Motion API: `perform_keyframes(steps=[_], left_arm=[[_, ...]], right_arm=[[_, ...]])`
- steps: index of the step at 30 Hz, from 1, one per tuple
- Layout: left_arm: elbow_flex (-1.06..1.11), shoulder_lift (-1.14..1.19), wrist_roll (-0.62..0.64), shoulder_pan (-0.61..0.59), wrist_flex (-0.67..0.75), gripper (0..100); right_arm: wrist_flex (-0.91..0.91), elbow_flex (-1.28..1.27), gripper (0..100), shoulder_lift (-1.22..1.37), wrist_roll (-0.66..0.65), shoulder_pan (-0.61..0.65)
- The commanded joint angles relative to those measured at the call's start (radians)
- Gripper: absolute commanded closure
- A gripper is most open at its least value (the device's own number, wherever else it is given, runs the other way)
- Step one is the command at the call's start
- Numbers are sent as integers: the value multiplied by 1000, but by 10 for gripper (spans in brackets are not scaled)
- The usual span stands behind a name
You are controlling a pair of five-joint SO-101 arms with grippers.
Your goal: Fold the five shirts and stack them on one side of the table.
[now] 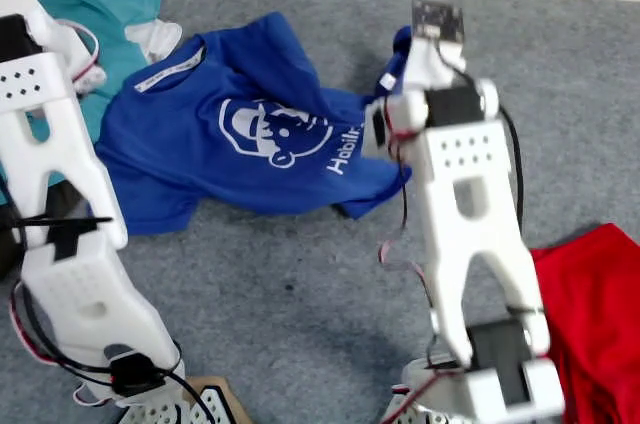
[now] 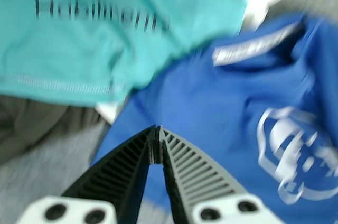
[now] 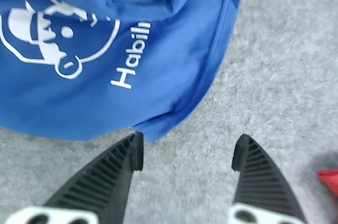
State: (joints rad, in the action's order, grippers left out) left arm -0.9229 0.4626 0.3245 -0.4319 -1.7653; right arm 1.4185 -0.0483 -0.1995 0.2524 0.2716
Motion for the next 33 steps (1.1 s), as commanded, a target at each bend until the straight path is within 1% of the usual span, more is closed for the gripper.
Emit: perform_keyframes(steps=[1, 5, 9, 19, 23, 27, 30, 33], left_arm=[[320, -180, -34, -15, 14, 994], [562, -229, -35, -41, 153, 994], [773, -255, -35, -65, 324, 994], [1102, -344, -35, -71, 531, 994], [1264, -389, -35, -70, 689, 994], [1405, -418, -28, -70, 858, 994], [1488, -426, -26, -68, 950, 994], [1566, -426, -25, -35, 1034, 994]], right_arm=[[-219, -318, 728, -156, -6, 19], [-364, -535, 728, -211, -6, 51], [-435, -624, 728, -226, -5, 97], [-562, -687, 728, -220, -5, 114], [-657, -746, 728, -219, -5, 119], [-702, -792, 728, -219, -5, 124], [-733, -822, 728, -219, -5, 143], [-743, -842, 728, -222, -5, 163]])
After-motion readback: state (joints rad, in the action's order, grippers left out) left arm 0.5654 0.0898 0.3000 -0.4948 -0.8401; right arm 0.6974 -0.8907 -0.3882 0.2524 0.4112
